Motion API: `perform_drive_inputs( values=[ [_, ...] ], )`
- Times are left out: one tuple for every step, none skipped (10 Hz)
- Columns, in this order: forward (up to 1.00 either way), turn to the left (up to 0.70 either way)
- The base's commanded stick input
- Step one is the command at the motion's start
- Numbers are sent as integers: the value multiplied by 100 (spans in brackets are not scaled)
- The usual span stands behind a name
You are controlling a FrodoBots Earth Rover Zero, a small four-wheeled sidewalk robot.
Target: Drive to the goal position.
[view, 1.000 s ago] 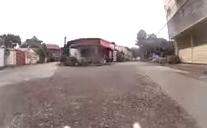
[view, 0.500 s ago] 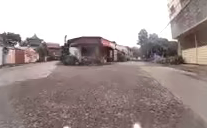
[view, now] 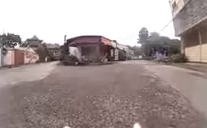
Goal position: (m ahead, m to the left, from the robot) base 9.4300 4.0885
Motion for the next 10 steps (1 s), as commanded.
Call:
perform_drive_inputs(
  values=[
    [70, 0],
    [70, 0],
    [70, 0],
    [70, 0],
    [70, 0],
    [70, 28],
    [70, 35],
    [70, 35],
    [70, 22],
    [70, 0]
  ],
)
